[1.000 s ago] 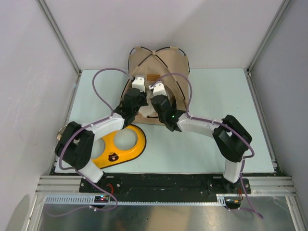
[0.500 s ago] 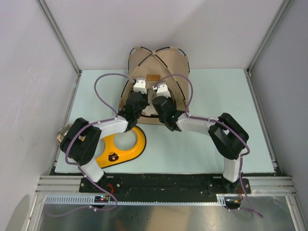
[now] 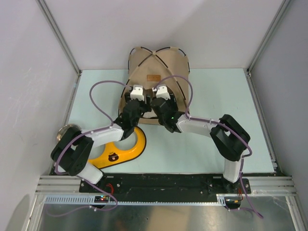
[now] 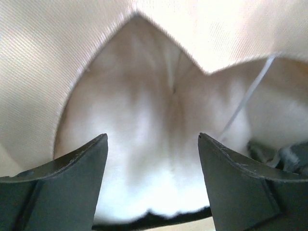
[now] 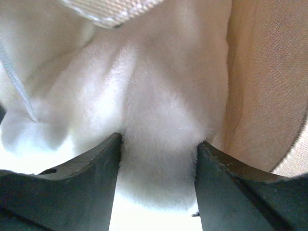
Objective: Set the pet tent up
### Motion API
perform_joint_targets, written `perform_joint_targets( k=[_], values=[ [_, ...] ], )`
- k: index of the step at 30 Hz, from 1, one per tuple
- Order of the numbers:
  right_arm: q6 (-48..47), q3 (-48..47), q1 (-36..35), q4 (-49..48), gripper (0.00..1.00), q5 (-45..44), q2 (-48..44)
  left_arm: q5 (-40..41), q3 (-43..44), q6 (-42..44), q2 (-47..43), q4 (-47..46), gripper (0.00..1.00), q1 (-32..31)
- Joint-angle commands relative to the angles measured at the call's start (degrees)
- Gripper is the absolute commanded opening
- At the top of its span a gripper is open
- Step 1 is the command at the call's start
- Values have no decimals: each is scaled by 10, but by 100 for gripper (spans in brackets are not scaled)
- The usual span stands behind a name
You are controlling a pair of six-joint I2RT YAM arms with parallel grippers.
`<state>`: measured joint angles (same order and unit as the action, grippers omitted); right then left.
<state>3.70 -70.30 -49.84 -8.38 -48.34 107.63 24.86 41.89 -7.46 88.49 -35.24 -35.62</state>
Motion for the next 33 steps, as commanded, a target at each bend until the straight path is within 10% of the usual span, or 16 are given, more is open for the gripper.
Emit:
perform_joint_targets(
  k=[1,12,20,33],
  values=[
    [46,-5,-26,23,64,4,-73,-8,11,6,-55,-10,81,-6],
    [162,-3,-20,182,76,23,-159,-36,-10,-28,-113,21,87,-6],
    [105,21,-30,125,21,94,-151,-69,-39,-53,-202,57,84,-7],
    [27,-2,28,41,23,98,22,-29,-131,-66,-488,220,87,-8]
  ],
)
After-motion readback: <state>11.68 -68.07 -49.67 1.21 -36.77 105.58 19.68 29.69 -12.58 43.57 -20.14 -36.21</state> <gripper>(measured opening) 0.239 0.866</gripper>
